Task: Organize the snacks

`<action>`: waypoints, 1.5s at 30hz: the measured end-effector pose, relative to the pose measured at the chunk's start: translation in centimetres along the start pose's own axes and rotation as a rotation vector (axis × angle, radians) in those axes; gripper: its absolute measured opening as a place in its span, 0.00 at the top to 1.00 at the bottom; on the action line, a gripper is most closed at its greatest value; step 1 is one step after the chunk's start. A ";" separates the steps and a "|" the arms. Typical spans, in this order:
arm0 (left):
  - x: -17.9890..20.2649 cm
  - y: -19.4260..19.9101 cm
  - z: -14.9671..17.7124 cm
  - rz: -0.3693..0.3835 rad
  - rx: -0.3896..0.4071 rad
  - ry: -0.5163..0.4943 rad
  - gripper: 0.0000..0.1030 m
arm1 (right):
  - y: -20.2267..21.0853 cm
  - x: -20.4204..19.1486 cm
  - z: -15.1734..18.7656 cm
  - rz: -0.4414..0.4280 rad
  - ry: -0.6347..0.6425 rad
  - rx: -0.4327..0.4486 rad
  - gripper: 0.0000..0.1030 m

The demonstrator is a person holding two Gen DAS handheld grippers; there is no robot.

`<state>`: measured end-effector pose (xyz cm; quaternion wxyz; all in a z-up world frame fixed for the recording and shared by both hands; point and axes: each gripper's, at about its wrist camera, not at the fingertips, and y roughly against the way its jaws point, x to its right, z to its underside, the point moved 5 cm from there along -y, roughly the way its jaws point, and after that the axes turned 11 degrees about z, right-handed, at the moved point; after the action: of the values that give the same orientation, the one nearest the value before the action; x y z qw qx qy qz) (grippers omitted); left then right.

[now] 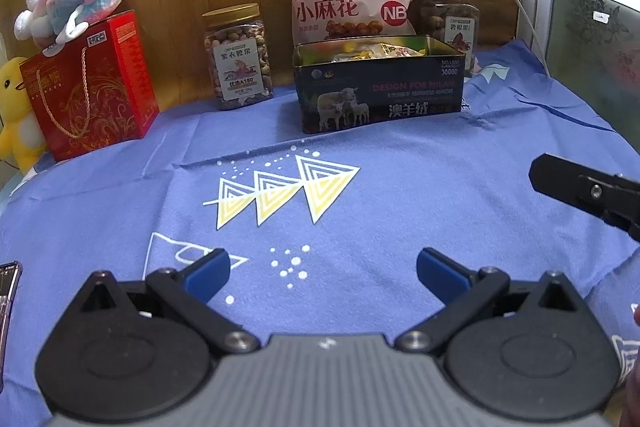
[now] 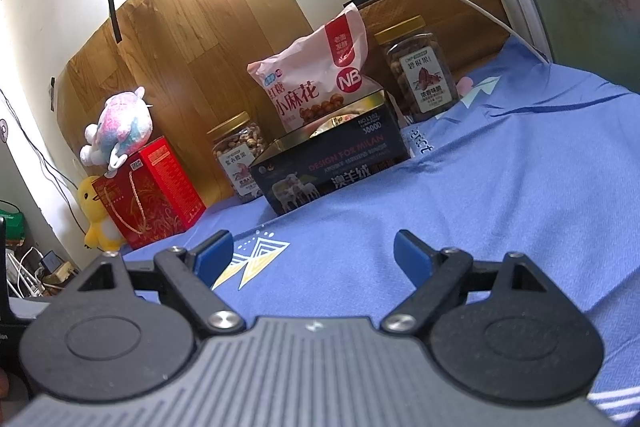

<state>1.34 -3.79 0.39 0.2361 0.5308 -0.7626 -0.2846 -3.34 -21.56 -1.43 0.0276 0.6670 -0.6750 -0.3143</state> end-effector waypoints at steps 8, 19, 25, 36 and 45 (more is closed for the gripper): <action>-0.2 -0.4 0.2 0.006 -0.009 0.004 0.00 | 0.0 0.0 0.0 -0.001 0.000 0.000 0.13; -0.5 -0.6 0.3 -0.005 -0.018 0.011 0.00 | -0.1 0.0 0.2 0.000 0.001 0.003 0.13; -1.1 -1.0 0.6 -0.024 -0.041 0.028 0.00 | 0.0 -0.2 0.2 0.002 0.003 0.003 0.13; -1.3 -1.3 0.6 -0.037 -0.063 0.036 0.00 | 0.1 -0.2 0.2 0.002 -0.001 0.005 0.13; -1.4 -1.6 0.7 -0.052 -0.073 0.035 0.00 | 0.2 -0.1 0.3 0.007 -0.010 0.003 0.13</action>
<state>2.38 -2.74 -1.28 0.2613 0.5462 -0.7334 -0.3091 -3.66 -21.39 -1.54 0.0240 0.6631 -0.6780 -0.3164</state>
